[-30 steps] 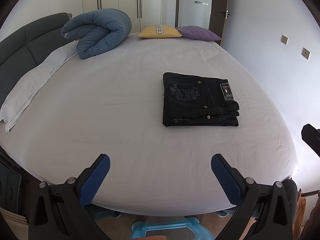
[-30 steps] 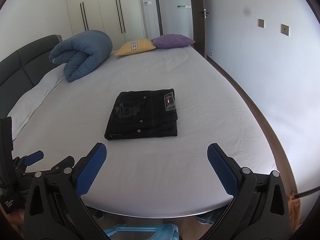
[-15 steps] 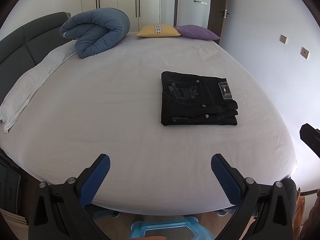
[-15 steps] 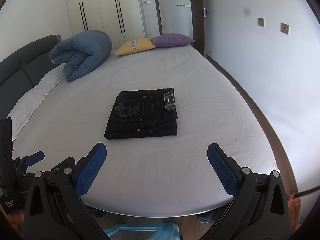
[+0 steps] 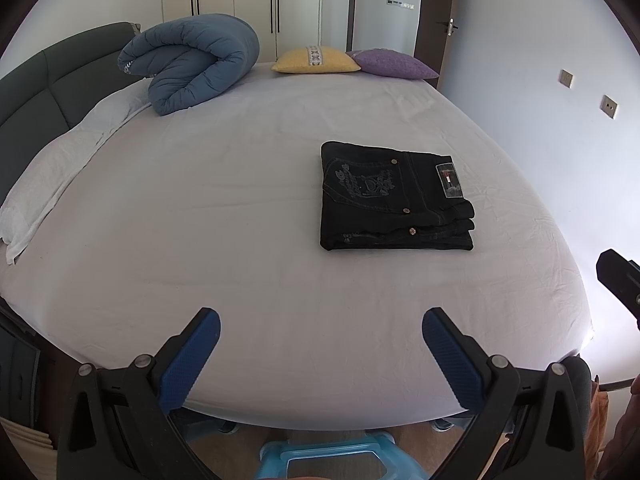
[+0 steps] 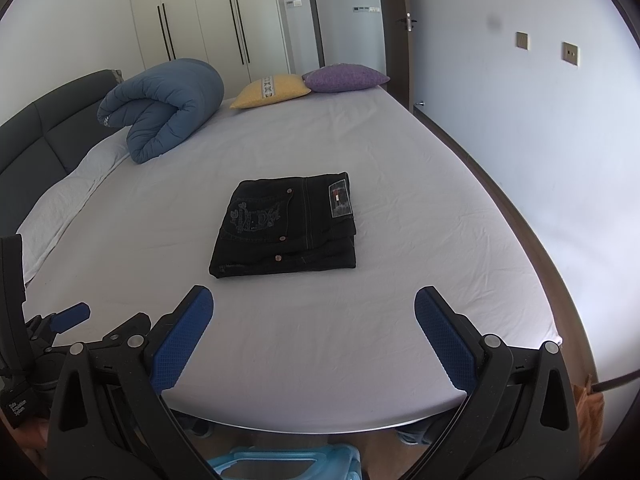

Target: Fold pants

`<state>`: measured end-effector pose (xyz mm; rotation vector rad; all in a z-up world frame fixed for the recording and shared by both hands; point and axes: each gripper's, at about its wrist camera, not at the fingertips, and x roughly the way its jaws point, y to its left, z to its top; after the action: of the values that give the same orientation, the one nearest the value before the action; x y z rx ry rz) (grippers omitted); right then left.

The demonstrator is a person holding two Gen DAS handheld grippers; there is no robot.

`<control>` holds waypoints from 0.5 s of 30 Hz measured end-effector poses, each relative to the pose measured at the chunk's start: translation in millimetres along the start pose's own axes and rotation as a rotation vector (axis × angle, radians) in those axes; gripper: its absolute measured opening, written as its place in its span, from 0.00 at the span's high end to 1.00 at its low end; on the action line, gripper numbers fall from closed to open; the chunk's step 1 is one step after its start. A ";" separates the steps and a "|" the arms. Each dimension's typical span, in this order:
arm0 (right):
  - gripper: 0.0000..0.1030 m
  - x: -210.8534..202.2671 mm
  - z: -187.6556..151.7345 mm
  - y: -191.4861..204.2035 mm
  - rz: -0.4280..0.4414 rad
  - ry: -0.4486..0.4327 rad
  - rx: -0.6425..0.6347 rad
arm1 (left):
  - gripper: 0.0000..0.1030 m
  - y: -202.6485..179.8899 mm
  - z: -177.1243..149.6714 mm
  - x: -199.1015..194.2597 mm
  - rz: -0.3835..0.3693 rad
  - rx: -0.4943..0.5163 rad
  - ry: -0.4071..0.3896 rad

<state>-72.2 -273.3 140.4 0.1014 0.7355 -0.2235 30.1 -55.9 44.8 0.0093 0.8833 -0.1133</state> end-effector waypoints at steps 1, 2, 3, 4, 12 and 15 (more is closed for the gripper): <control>0.00 -0.1 0.6 -0.8 0.000 0.000 0.000 | 0.00 -0.2 -0.1 0.0 0.000 0.000 0.001; 0.00 0.5 -0.4 0.2 0.000 0.000 0.000 | 0.00 -0.5 -0.3 -0.1 0.000 0.000 0.000; 0.00 0.2 0.7 -0.9 0.000 0.001 -0.001 | 0.00 -0.2 -0.1 0.0 0.000 -0.001 0.000; 0.00 -0.1 1.2 -1.4 0.000 0.001 0.000 | 0.00 -0.3 -0.1 0.0 0.000 0.000 0.000; 0.00 3.1 -8.1 2.9 0.000 0.006 0.000 | 0.00 -2.6 0.0 -0.6 -0.001 0.005 0.000; 0.00 4.9 -14.5 4.7 0.001 0.011 0.001 | 0.00 -3.2 -0.2 -0.9 -0.006 0.009 0.002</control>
<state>-77.0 -267.1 126.4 0.1043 0.7461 -0.2228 29.1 -59.0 45.5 0.0153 0.8853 -0.1234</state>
